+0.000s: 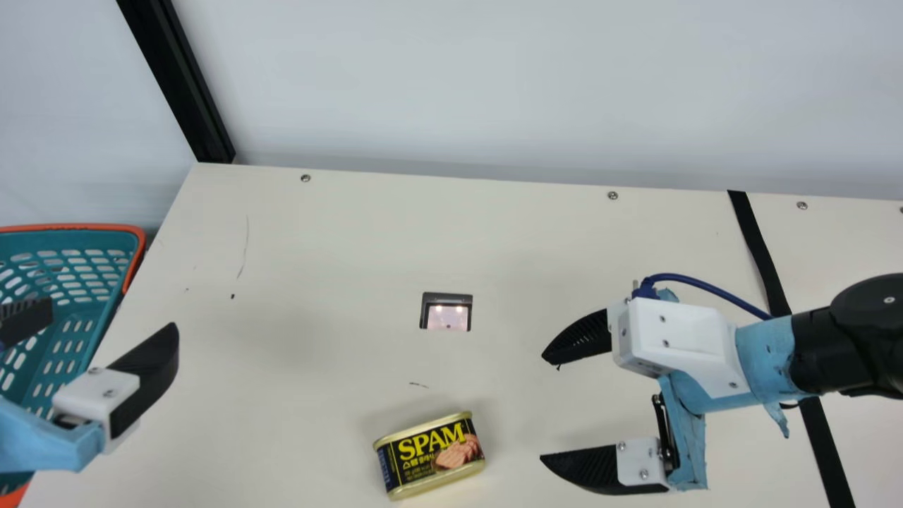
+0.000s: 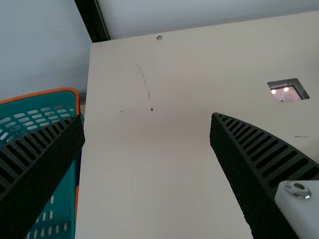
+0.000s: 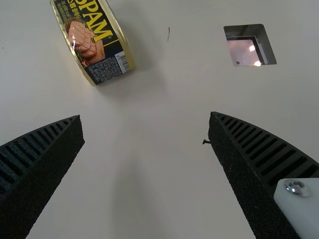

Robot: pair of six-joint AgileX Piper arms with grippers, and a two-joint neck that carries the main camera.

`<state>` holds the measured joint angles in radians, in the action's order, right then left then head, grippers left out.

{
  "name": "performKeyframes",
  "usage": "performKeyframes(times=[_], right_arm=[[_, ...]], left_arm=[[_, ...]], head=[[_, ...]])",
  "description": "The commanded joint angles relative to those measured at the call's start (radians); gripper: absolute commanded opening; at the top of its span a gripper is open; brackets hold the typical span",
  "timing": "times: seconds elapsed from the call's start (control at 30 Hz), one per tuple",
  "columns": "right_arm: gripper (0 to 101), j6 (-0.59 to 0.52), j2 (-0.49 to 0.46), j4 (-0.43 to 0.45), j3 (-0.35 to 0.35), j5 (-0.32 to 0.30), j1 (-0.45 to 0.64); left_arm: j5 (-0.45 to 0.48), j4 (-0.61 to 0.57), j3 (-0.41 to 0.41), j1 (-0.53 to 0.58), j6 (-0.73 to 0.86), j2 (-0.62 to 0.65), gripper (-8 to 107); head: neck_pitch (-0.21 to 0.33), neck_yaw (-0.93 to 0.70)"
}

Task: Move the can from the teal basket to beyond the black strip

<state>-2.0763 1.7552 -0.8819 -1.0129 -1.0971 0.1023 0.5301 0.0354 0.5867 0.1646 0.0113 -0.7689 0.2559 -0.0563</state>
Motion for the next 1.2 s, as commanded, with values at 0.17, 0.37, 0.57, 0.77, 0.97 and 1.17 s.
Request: performKeyframes(times=[0.17, 0.37, 0.57, 0.77, 0.97, 1.17], right_arm=[[101, 0.038, -0.023, 0.024, -0.039, -0.018, -0.023], [101, 0.080, -0.067, 0.073, -0.099, -0.037, -0.064], [101, 0.159, -0.110, 0.154, -0.191, -0.082, -0.140], [101, 0.253, -0.133, 0.242, -0.287, -0.123, -0.259], [101, 0.339, -0.126, 0.315, -0.346, -0.123, -0.398], [101, 0.412, -0.107, 0.373, -0.380, -0.123, -0.511]], left_arm=[[0.000, 0.000, 0.000, 0.000, 0.000, 0.000, 90], [0.000, 0.000, 0.000, 0.000, 0.000, 0.000, 90], [0.000, 0.000, 0.000, 0.000, 0.000, 0.000, 90], [0.000, 0.000, 0.000, 0.000, 0.000, 0.000, 90], [0.000, 0.000, 0.000, 0.000, 0.000, 0.000, 90], [0.000, 0.000, 0.000, 0.000, 0.000, 0.000, 90]], head=[[0.006, 0.004], [0.006, 0.004], [0.006, 0.004], [0.006, 0.004], [0.006, 0.004], [0.006, 0.004]])
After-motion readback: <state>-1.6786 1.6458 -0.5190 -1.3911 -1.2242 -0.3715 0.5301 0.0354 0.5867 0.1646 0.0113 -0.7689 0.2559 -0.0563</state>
